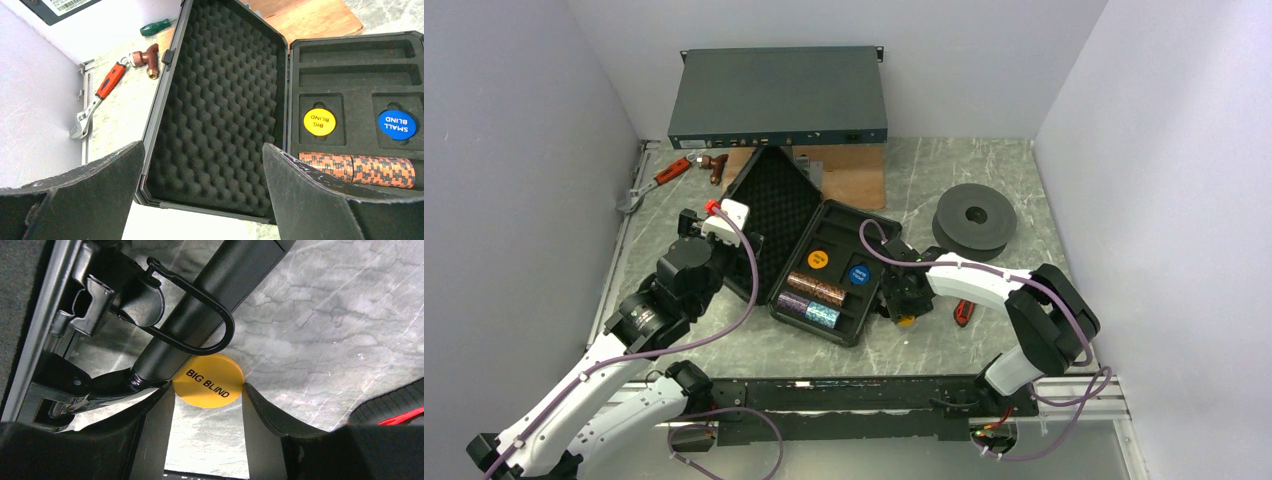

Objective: Pack up texas hold em set

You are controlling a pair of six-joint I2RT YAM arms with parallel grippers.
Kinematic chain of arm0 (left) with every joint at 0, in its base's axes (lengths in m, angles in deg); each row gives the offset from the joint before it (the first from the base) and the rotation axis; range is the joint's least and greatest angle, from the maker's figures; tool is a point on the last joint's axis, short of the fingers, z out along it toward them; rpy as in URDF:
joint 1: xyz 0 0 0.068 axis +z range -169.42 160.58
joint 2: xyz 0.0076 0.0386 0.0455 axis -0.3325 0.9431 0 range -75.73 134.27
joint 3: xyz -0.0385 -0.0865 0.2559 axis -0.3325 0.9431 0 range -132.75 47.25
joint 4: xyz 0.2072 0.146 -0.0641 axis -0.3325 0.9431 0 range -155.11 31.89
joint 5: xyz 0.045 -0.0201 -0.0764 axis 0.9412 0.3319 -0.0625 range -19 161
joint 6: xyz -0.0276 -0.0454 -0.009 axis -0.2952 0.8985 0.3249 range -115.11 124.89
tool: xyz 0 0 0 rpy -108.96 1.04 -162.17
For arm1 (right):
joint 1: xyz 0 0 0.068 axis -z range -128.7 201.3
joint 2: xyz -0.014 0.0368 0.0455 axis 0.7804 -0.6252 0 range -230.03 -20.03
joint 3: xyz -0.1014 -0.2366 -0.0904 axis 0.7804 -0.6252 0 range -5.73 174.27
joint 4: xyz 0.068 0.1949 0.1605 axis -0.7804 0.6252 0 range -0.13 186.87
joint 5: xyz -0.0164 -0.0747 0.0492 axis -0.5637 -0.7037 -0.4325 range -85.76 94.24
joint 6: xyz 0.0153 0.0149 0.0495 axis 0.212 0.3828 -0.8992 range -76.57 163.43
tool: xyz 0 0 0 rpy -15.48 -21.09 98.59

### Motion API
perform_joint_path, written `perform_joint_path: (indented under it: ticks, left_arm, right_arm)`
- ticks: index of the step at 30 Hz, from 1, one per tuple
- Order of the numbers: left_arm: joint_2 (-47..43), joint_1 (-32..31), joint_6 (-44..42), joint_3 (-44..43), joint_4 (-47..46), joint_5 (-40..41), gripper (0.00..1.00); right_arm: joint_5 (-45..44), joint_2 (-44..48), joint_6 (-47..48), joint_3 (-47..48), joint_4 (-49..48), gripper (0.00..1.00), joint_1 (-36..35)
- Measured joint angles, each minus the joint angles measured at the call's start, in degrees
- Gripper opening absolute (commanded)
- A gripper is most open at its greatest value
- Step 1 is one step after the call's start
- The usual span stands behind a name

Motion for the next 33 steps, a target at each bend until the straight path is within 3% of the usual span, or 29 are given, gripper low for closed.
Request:
perform_joint_path:
  ticks: [33]
  left_arm:
    - [0.04,0.0,0.02,0.0,0.07,-0.17,0.93]
  right_arm:
    - [-3.52,7.19,-1.4,-1.7,3.3,0.36,-0.92]
